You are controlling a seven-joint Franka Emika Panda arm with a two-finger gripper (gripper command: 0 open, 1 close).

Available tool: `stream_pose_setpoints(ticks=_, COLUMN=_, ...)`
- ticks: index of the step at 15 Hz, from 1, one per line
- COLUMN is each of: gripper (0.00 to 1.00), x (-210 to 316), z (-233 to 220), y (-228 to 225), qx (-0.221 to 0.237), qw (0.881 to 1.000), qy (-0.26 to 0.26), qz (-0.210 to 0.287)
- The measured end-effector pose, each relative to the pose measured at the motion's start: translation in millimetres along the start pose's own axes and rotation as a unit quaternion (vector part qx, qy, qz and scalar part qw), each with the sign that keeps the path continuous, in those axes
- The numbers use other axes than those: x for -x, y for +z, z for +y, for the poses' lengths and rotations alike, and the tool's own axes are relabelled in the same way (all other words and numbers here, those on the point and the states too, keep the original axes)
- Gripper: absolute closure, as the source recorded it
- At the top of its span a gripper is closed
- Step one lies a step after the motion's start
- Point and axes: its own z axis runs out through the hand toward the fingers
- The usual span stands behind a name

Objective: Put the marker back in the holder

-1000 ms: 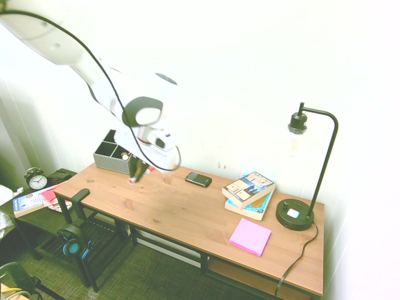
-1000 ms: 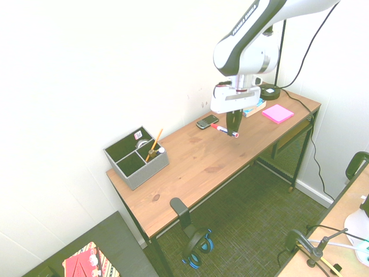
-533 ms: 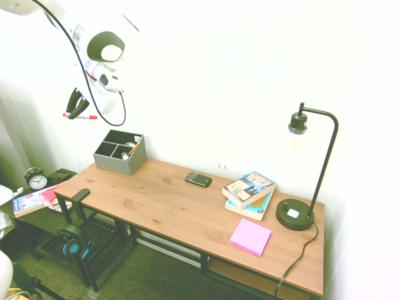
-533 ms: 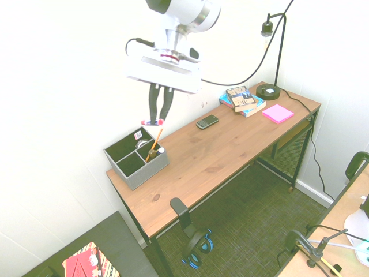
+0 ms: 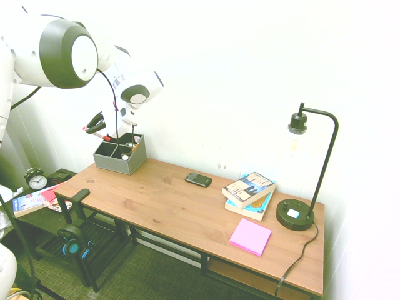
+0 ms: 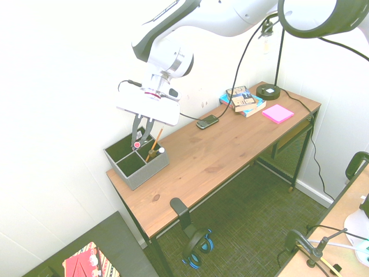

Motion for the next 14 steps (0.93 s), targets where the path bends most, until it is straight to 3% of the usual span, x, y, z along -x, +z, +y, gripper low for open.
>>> stream_pose_setpoints(ticks=5, gripper=1.00, x=-34, z=-17, y=28, qx=0.017, qw=1.000, qy=0.020, qz=-0.012)
stream_pose_setpoints(ticks=6, gripper=0.00, x=-42, z=-22, y=33, qx=0.019, qw=1.000, qy=0.019, qz=-0.014)
stream_pose_setpoints(ticks=14, gripper=0.00, x=-61, z=-40, y=39, qx=0.031, qw=0.999, qy=0.005, qz=-0.010)
